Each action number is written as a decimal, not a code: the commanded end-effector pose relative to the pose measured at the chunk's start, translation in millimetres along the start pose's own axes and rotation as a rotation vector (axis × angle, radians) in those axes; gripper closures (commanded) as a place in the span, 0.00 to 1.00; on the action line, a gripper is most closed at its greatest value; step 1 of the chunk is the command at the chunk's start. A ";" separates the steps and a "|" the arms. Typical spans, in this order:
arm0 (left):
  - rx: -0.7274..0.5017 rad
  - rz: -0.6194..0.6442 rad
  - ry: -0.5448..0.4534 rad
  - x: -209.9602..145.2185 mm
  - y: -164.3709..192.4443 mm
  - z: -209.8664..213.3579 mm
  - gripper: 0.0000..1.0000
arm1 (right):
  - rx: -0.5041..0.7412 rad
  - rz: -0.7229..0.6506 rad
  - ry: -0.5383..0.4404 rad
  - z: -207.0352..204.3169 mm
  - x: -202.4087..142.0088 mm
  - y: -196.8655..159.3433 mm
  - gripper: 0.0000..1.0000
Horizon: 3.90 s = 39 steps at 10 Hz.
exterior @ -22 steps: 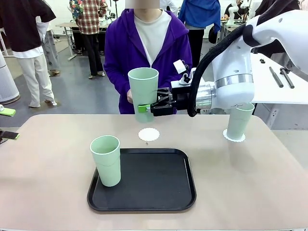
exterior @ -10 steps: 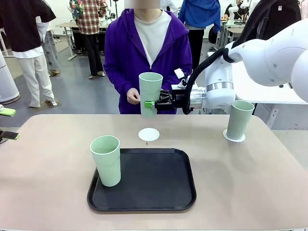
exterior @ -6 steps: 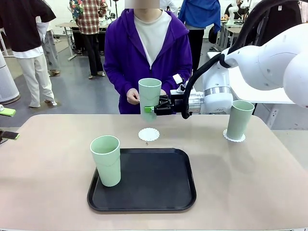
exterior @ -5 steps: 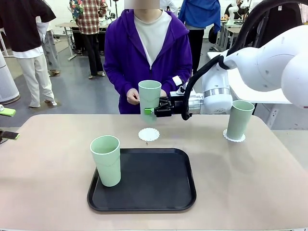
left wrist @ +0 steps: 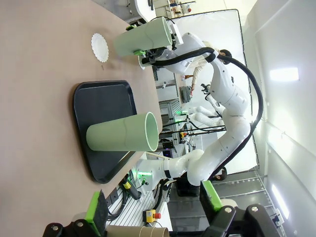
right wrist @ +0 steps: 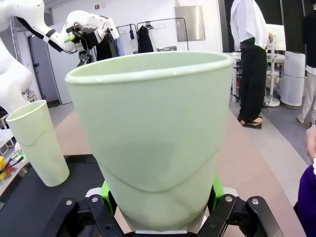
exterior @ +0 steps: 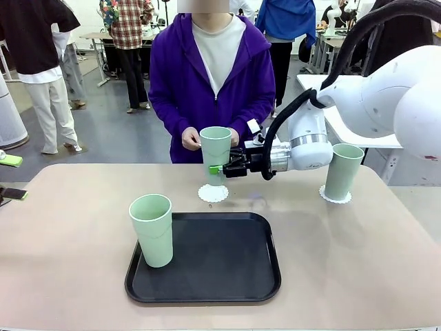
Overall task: Place coasters on the table and set cups on them.
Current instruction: Take one Reusable plastic cup from the Flat Tray and place it on a coaster set by the human.
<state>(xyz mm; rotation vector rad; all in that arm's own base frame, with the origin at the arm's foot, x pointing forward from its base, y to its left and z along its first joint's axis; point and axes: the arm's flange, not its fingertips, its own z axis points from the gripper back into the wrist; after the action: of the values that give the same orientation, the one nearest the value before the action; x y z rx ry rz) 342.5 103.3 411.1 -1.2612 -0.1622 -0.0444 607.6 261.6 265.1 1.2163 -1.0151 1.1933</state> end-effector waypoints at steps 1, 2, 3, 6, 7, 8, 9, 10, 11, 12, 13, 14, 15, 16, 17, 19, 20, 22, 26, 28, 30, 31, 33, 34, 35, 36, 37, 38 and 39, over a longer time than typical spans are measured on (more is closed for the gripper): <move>-0.018 -0.016 -0.009 0.6 -1.5 0.4 0.00 | 0.006 0.042 0.023 -9.2 -3.8 -10.3 0.17; -0.018 -0.016 -0.009 0.6 -1.5 0.4 0.00 | 0.010 0.048 0.019 -10.0 -7.9 -11.7 0.17; -0.018 -0.016 -0.009 0.6 -1.5 0.4 0.00 | 0.009 0.040 0.017 -10.9 -13.0 -13.2 0.17; -0.018 -0.016 -0.009 0.6 -1.5 0.4 0.00 | 0.008 0.028 0.011 -10.9 -22.8 -17.0 0.17; -0.018 -0.016 -0.009 0.6 -1.5 0.4 0.00 | 0.012 0.023 0.009 -11.0 -26.5 -17.9 0.17; -0.018 -0.016 -0.009 0.6 -1.5 0.4 0.00 | 0.012 0.020 0.008 -12.4 -29.2 -18.9 0.17; -0.018 -0.016 -0.009 0.6 -1.5 0.4 0.00 | 0.017 0.017 0.015 -14.8 -31.9 -19.8 0.17; -0.018 -0.016 -0.009 0.6 -1.5 0.4 0.00 | 0.019 0.006 0.023 -16.9 -35.6 -20.3 0.17; -0.018 -0.016 -0.009 0.6 -1.5 0.4 0.00 | 0.021 -0.001 0.028 -17.5 -38.5 -20.2 0.17; -0.018 -0.016 -0.009 0.6 -1.5 0.4 0.00 | 0.016 -0.006 0.035 -17.1 -43.3 -22.1 0.17; -0.018 -0.016 -0.009 0.6 -1.5 0.4 0.00 | 0.014 -0.010 0.037 -16.1 -46.6 -23.0 0.17; -0.018 -0.016 -0.009 0.6 -1.5 0.4 0.00 | 0.013 -0.011 0.038 -15.8 -49.4 -24.7 0.17; -0.018 -0.016 -0.009 0.6 -1.5 0.4 0.00 | 0.013 -0.012 0.039 -16.1 -50.4 -25.3 0.17; -0.018 -0.016 -0.009 0.6 -1.5 0.4 0.00 | 0.017 -0.013 0.041 -16.4 -50.4 -24.9 0.17; -0.018 -0.016 -0.009 0.6 -1.5 0.4 0.00 | 0.019 -0.019 0.044 -16.4 -50.2 -24.3 0.17; -0.018 -0.016 -0.009 0.6 -1.5 0.4 0.00 | 0.016 -0.035 0.069 -15.8 -49.2 -22.9 0.00; -0.018 -0.016 -0.009 0.6 -1.5 0.4 0.00 | 0.013 -0.038 0.084 -16.3 -49.2 -22.3 0.00; -0.018 -0.016 -0.009 0.6 -1.5 0.4 0.00 | 0.003 -0.044 0.103 -17.1 -49.0 -22.0 0.00; -0.018 -0.016 -0.009 0.6 -1.5 0.4 0.00 | 0.000 -0.054 0.170 -16.4 -47.0 -19.9 0.00; -0.018 -0.016 -0.009 0.6 -1.5 0.4 0.00 | 0.003 -0.060 0.211 -13.5 -42.2 -16.5 0.00; -0.018 -0.016 -0.009 0.6 -1.5 0.4 0.00 | -0.020 -0.048 0.260 -7.2 -32.8 -12.7 0.00; -0.018 -0.016 -0.009 0.6 -1.5 0.4 0.00 | -0.027 -0.042 0.269 -4.1 -28.4 -11.1 0.00; -0.018 -0.016 -0.009 0.6 -1.5 0.4 0.00 | -0.054 -0.047 0.271 3.7 -21.0 -10.6 0.00; -0.018 -0.016 -0.009 0.6 -1.5 0.4 0.00 | -0.057 -0.047 0.275 7.3 -19.0 -9.7 0.00; -0.018 -0.016 -0.009 0.6 -1.5 0.4 0.00 | -0.061 -0.048 0.278 10.1 -18.3 -9.2 0.00; -0.018 -0.016 -0.009 0.6 -1.5 0.4 0.00 | -0.064 -0.050 0.278 12.4 -18.4 -9.2 0.00; -0.018 -0.016 -0.009 0.6 -1.5 0.4 0.00 | -0.066 -0.051 0.277 13.7 -18.3 -9.7 0.00; -0.018 -0.016 -0.009 0.6 -1.5 0.4 0.00 | -0.066 -0.052 0.277 14.2 -18.7 -9.4 0.00; -0.018 -0.016 -0.009 0.6 -1.5 0.4 0.00 | -0.067 -0.054 0.275 15.2 -19.0 -9.5 0.00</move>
<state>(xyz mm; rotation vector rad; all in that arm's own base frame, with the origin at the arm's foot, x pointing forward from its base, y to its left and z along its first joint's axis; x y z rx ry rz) 342.5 103.3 411.1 -1.2612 -0.1622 -0.0443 619.9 246.5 242.2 1.0028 -0.8383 1.2401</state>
